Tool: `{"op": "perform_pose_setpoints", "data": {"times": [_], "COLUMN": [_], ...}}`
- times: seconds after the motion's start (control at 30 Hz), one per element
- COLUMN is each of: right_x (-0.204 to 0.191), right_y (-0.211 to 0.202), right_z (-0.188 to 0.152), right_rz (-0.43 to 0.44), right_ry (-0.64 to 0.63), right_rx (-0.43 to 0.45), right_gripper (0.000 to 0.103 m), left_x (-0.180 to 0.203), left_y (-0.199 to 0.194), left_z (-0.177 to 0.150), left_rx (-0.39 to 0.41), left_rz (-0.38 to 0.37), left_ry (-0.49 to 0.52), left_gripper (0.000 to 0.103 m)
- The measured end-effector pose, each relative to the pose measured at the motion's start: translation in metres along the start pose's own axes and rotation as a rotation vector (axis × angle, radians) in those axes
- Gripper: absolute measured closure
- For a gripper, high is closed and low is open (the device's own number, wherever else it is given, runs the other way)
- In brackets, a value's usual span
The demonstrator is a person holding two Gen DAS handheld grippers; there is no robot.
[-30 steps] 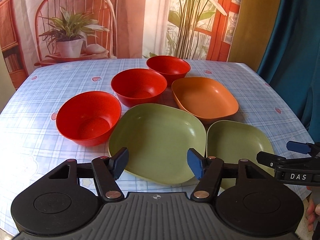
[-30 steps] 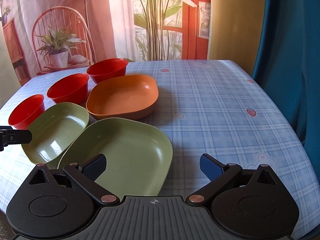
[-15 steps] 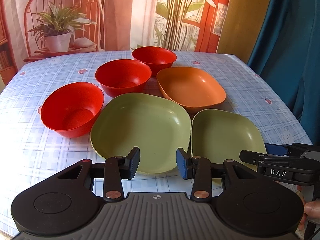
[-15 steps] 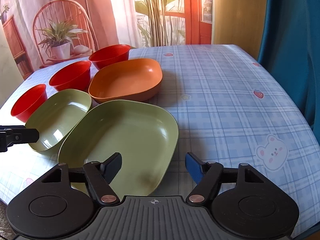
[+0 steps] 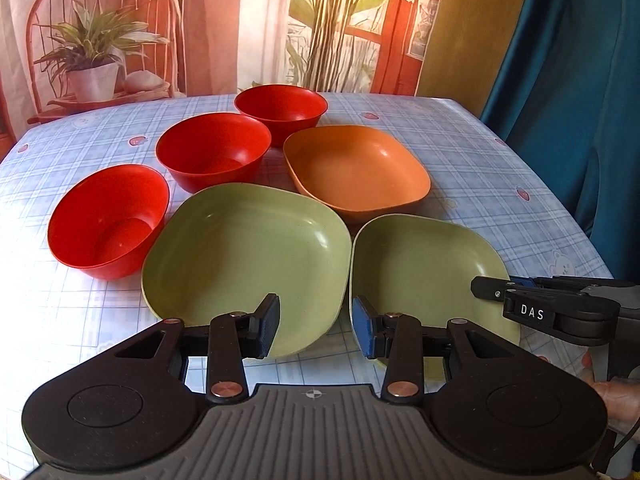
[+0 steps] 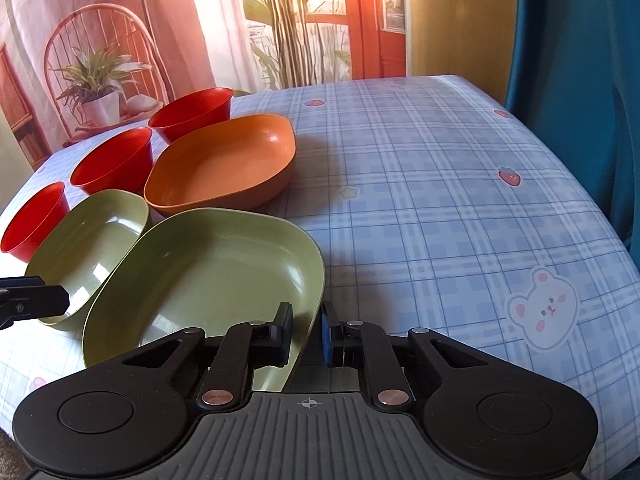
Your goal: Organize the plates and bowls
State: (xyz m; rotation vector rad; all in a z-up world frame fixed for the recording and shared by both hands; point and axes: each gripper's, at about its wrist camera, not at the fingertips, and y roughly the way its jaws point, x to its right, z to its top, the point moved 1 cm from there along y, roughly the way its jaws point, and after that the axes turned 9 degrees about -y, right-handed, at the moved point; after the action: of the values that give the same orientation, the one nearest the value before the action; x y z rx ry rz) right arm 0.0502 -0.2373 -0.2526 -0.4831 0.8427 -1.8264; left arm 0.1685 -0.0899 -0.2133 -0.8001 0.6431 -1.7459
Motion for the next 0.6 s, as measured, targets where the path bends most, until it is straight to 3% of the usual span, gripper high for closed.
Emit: {"op": "perform_pose_setpoints", "data": {"times": [0.6], "right_x": [0.0105], "right_y": [0.0019], "right_z": [-0.0012], "right_rz": [0.024], "right_ry": [0.061], "right_rx": [0.020], "right_gripper": [0.092], "left_x": [0.0081], "left_y": [0.0096], "left_z": [0.0007], "left_rx": [-0.021], "left_rz": [-0.037], "left_ry": [-0.003], "left_gripper": [0.061]}}
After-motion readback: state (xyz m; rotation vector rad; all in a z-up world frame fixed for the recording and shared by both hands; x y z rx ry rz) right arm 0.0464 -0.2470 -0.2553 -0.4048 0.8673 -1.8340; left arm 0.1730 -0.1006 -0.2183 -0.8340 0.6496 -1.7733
